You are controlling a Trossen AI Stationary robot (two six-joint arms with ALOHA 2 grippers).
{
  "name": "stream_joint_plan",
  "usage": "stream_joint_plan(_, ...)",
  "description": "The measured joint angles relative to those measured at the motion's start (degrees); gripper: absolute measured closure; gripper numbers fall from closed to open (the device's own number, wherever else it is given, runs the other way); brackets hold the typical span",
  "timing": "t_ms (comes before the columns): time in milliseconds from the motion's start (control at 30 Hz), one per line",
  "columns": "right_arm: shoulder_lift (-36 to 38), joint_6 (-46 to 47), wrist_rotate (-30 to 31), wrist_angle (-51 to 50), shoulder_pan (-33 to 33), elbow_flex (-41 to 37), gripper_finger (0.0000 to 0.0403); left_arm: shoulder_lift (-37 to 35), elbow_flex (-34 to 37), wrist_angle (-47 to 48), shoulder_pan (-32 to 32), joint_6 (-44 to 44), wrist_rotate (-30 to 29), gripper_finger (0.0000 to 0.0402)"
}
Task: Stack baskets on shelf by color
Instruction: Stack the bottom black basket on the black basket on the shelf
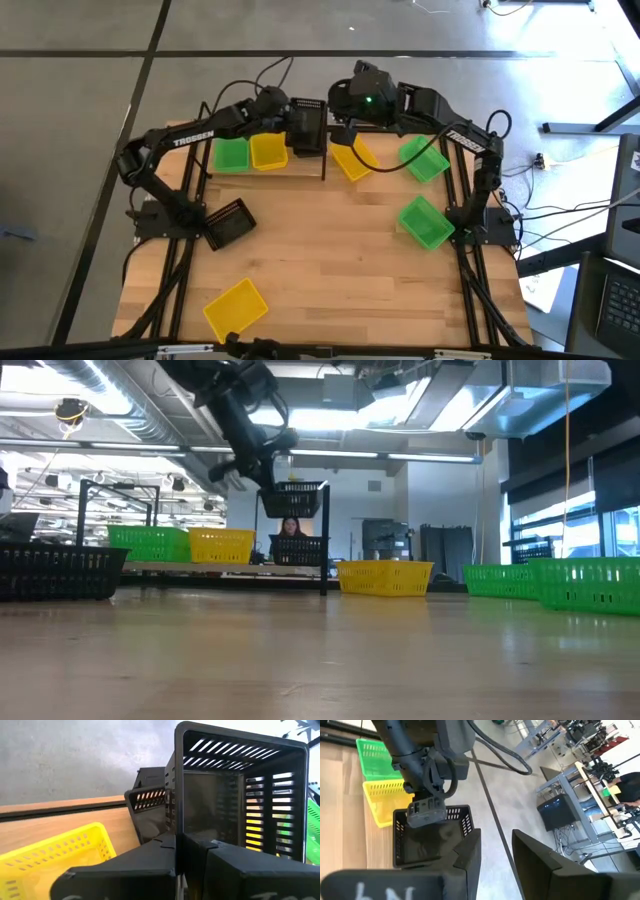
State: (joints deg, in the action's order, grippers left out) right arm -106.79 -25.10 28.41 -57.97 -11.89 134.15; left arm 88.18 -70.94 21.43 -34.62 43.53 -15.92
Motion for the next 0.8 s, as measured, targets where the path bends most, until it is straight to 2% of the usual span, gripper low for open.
stream_joint_plan(467,0.14,-0.72,0.01,-0.86,0.14,0.0,0.0291,5.21,0.0,-1.3,0.77,4.4,-1.49,0.0402)
stream_joint_plan(800,0.14,-1.4,0.01,-1.05,-0.27,0.0,0.0291,5.31,0.0,0.49,0.88,5.45,-2.47,0.0401)
